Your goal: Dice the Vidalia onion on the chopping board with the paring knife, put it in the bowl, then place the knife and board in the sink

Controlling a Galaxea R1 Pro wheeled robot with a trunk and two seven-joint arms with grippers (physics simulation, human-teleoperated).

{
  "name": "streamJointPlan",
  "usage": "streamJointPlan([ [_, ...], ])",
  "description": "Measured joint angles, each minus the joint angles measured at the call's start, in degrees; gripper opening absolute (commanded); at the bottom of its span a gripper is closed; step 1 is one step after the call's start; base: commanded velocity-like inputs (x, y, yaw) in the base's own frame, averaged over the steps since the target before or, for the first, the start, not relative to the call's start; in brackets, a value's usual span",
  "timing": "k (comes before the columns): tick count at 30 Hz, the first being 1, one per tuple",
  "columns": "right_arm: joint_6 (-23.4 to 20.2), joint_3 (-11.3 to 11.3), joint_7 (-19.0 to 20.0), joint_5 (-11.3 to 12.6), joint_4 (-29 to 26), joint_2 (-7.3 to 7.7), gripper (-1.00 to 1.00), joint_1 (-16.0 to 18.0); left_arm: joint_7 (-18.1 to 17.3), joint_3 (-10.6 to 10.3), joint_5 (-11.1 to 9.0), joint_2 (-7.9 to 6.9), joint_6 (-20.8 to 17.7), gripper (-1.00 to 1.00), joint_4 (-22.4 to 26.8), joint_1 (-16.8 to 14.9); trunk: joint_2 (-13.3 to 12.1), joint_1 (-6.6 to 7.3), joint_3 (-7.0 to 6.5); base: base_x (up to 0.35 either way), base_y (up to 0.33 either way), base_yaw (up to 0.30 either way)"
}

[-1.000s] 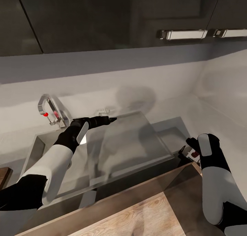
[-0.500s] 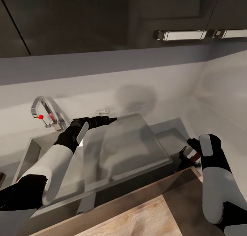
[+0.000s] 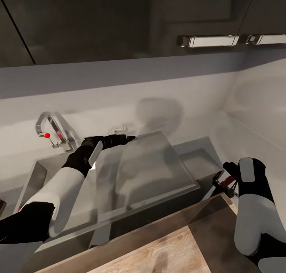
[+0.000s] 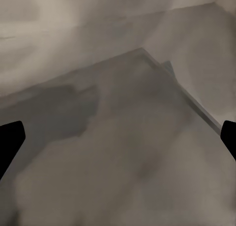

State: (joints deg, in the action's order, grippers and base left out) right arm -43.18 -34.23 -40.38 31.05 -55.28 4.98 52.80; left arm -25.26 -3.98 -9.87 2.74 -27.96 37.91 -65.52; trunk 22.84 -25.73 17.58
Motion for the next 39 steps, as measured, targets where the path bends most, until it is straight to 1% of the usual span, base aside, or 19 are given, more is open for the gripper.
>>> streamJointPlan([
  [19, -0.03, -0.08, 0.00, -0.03, -0.02, 0.00, 1.00, 0.00, 0.00, 0.00, 0.00, 0.00, 0.00, 1.00, -0.08, 0.00, 0.00, 0.00, 0.00, 0.000, 0.000, 0.000],
  [20, -0.01, -0.09, -0.15, -0.06, 0.00, 0.00, 1.00, 0.00, 0.00, 0.00, 0.00, 0.00, 0.00, 1.00, -0.08, 0.00, 0.00, 0.00, 0.00, 0.000, 0.000, 0.000],
  [21, 0.17, -0.11, -1.29, -0.16, 0.12, 0.01, 1.00, 0.00, 0.00, 0.00, 0.00, 0.00, 0.00, 1.00, -0.08, 0.00, -0.01, -0.01, 0.00, 0.000, 0.000, 0.000],
  [25, 0.35, -0.16, -3.74, -0.45, 0.31, 0.02, 1.00, 0.00, 0.00, 0.00, 0.00, 0.00, -0.01, 1.00, -0.12, 0.00, -0.01, -0.01, 0.00, 0.000, 0.000, 0.000],
  [29, 0.44, -0.17, -4.68, -0.38, 0.33, 0.02, 1.00, 0.00, 0.00, 0.00, 0.00, 0.01, -0.01, 1.00, -0.15, 0.00, -0.01, -0.01, 0.00, 0.000, 0.000, 0.000],
  [34, 0.46, -0.17, -4.88, -0.41, 0.35, 0.02, 1.00, 0.00, 0.00, 0.00, 0.00, 0.00, -0.01, 1.00, -0.16, 0.00, -0.01, -0.01, 0.00, 0.000, 0.000, 0.000],
  [35, 0.46, -0.17, -4.89, -0.41, 0.35, 0.02, -1.00, 0.00, 0.00, 0.00, 0.00, 0.00, -0.01, 1.00, -0.16, 0.00, -0.01, -0.01, 0.00, 0.000, 0.000, 0.000],
  [36, -0.07, -0.18, -5.06, -1.10, 0.37, 0.03, -1.00, 0.00, 0.00, 0.00, 0.00, -0.01, -0.02, 1.00, -0.15, 0.00, -0.01, -0.01, 0.01, 0.000, 0.000, 0.000],
  [39, -0.29, -0.20, -5.16, -1.20, 0.35, 0.03, -1.00, 0.00, 0.00, 0.00, 0.00, -0.01, -0.02, 1.00, -0.15, 0.00, -0.01, 0.00, 0.01, 0.000, 0.000, 0.000],
])
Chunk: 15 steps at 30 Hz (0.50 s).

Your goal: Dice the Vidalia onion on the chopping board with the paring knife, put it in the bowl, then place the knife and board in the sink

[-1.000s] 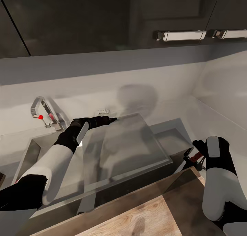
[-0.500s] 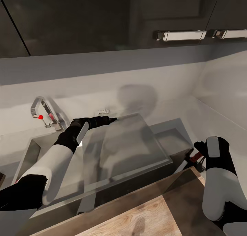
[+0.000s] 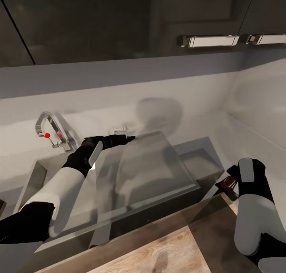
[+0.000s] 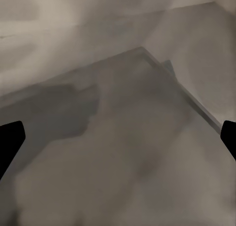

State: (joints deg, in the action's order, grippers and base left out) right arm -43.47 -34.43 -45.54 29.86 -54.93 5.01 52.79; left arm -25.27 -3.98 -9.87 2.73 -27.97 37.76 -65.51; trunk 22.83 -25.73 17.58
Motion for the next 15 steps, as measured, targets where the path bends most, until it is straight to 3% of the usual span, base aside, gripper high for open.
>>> streamJointPlan([
  [15, 0.05, 0.01, 0.02, 0.27, -0.02, -0.01, -1.00, 0.00, 0.00, 0.00, 0.00, 0.00, 0.00, 1.00, 0.00, 0.00, 0.00, 0.00, 0.00, 0.000, 0.000, 0.000],
])
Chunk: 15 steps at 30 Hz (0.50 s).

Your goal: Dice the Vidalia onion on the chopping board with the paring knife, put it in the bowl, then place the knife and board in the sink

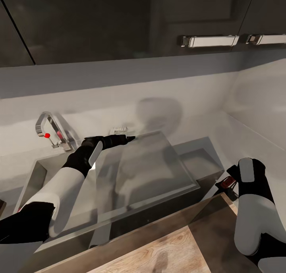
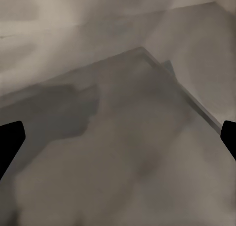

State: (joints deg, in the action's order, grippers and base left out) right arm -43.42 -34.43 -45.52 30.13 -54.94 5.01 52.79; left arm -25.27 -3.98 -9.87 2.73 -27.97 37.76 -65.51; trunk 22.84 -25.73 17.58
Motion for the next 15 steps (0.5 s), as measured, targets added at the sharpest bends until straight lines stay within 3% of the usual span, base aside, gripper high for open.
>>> streamJointPlan([
  [15, 0.47, 0.10, 0.10, 1.30, 0.88, -0.01, -1.00, -0.02, 0.00, 0.00, 0.00, 0.01, 0.01, 1.00, -0.01, -0.01, -0.03, -0.01, -1.08, 0.000, 0.000, -0.060],
])
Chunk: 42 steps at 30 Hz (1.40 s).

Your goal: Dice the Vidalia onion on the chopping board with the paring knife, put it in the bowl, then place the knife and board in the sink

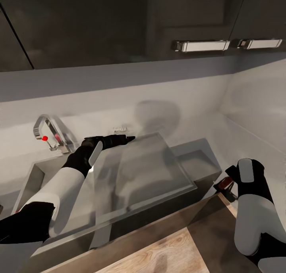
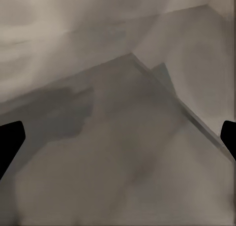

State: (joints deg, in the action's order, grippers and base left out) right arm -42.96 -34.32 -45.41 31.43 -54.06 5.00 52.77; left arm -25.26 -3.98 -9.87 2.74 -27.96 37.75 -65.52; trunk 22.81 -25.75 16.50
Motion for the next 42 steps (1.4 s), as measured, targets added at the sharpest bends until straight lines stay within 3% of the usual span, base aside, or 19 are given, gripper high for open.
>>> streamJointPlan([
  [6, 0.00, 0.21, 0.00, 0.00, -0.01, 0.00, -1.00, 0.00, 0.00, 0.00, 0.00, 0.00, 0.06, 1.00, -0.23, 0.00, 0.00, 0.00, -0.54, 0.000, 0.000, -0.006],
  [11, 0.01, 2.10, 0.05, 0.07, -0.09, 0.00, -1.00, 0.00, -0.08, 0.01, 0.00, 0.00, 0.08, 1.00, -0.73, 0.00, 0.00, 0.00, -1.00, 0.000, 0.000, 0.000],
  [22, 0.12, 12.32, 0.25, 0.09, -0.42, -0.01, -1.00, 0.00, -0.09, 0.01, 0.00, 0.03, 0.09, 1.00, -0.79, 0.00, 0.00, 0.00, -2.00, 0.000, 0.000, 0.000],
  [23, 0.20, 14.70, 0.25, 0.19, -0.49, -0.01, -1.00, 0.00, -0.09, 0.01, 0.00, 0.01, 0.09, 1.00, -0.79, 0.00, 0.00, 0.00, -2.09, 0.000, 0.000, 0.000],
  [32, 0.22, 24.73, 0.27, 0.13, -0.76, -0.01, -1.00, 0.00, -0.09, 0.01, 0.00, 0.00, 0.09, 1.00, -0.79, 0.00, 0.00, 0.00, -2.91, 0.000, 0.000, 0.000],
  [34, 0.26, 28.64, 0.34, 0.12, -1.25, 0.00, -1.00, 0.00, -0.09, 0.00, 0.00, 0.00, 0.09, 1.00, -0.79, 0.00, 0.00, 0.00, -3.09, 0.000, 0.000, 0.000],
  [38, 0.26, 30.62, 0.90, 0.01, -1.61, 0.16, -1.00, 0.00, -0.09, 0.01, 0.00, 0.00, 0.08, 1.00, -0.79, 0.00, -0.01, 0.00, -3.44, 0.000, 0.000, 0.000],
  [42, 0.24, 31.08, 4.99, -0.37, -1.66, 0.94, -1.00, 0.00, -0.09, 0.01, 0.00, 0.00, 0.08, 1.00, -0.79, 0.01, -0.01, 0.00, -3.65, 0.000, 0.000, 0.000],
])
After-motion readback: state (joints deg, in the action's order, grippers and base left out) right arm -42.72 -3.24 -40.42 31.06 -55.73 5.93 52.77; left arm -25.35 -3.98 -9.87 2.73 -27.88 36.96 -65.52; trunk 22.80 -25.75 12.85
